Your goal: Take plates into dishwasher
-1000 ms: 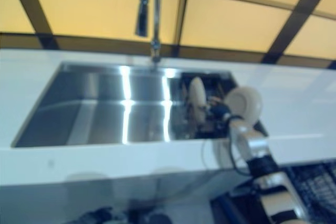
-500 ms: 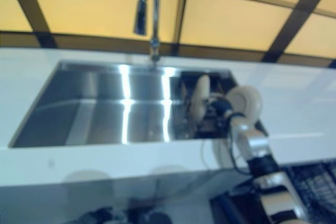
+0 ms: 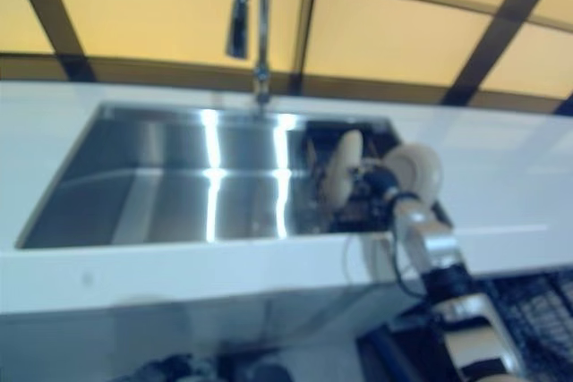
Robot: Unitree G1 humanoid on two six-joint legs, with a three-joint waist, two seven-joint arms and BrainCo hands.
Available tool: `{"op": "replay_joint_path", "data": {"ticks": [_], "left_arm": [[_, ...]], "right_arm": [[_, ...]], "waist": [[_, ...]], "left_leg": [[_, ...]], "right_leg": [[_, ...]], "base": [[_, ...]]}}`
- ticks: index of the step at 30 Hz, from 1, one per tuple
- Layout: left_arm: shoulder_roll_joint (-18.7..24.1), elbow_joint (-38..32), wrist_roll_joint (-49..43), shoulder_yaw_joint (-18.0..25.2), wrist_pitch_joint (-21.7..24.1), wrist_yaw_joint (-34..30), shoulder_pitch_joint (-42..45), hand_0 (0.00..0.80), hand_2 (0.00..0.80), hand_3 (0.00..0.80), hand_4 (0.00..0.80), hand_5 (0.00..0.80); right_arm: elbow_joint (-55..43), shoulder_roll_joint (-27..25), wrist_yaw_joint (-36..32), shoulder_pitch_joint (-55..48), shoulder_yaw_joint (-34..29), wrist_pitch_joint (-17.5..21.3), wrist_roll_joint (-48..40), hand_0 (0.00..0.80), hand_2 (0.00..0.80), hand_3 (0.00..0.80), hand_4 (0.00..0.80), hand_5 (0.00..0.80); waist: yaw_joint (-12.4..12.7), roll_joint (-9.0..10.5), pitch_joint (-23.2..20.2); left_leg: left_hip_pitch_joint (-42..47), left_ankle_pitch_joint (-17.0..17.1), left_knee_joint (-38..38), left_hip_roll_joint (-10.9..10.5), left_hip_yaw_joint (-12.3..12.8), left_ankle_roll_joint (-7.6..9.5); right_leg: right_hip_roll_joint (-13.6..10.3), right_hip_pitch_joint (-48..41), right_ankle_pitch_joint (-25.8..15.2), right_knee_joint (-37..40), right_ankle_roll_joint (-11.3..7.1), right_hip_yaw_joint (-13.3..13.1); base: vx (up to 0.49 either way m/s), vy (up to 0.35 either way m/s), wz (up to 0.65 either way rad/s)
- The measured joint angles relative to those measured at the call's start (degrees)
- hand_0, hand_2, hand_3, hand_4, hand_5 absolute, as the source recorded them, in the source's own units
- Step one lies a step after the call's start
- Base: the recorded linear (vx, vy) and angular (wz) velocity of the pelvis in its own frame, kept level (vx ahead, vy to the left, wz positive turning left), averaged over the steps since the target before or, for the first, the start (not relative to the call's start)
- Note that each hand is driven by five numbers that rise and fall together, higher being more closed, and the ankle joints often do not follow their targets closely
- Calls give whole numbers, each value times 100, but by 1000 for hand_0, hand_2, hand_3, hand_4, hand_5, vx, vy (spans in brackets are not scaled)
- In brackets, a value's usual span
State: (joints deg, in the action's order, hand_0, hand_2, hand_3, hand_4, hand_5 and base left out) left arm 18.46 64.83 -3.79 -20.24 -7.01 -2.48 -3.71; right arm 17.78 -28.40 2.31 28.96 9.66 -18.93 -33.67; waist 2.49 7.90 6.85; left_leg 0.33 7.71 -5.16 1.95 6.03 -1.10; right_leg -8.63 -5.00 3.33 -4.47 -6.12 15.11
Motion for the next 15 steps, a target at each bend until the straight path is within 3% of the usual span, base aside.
{"op": "replay_joint_path", "data": {"ticks": [8, 15], "left_arm": [[-55, 8, -2, 0, 10, 1, 2, 0, 0, 0, 0, 0], [-52, 9, -173, 10, 56, 0, 6, 0, 0, 0, 0, 0]], "right_arm": [[-2, 60, 313, 0, -4, 165, 0, 800, 800, 800, 800, 800], [-263, -6, 771, 2, -265, 499, -16, 800, 800, 800, 800, 800]], "waist": [[9, -131, 113], [10, -107, 122]], "left_leg": [[85, -15, -11, 56, -59, 5], [8, 28, 34, 12, -39, -5]], "right_leg": [[-1, 64, -2, -346, -7, -8], [-15, 33, 109, -78, -12, 67]], "base": [[3, 8, 3], [8, 3, 2]]}}
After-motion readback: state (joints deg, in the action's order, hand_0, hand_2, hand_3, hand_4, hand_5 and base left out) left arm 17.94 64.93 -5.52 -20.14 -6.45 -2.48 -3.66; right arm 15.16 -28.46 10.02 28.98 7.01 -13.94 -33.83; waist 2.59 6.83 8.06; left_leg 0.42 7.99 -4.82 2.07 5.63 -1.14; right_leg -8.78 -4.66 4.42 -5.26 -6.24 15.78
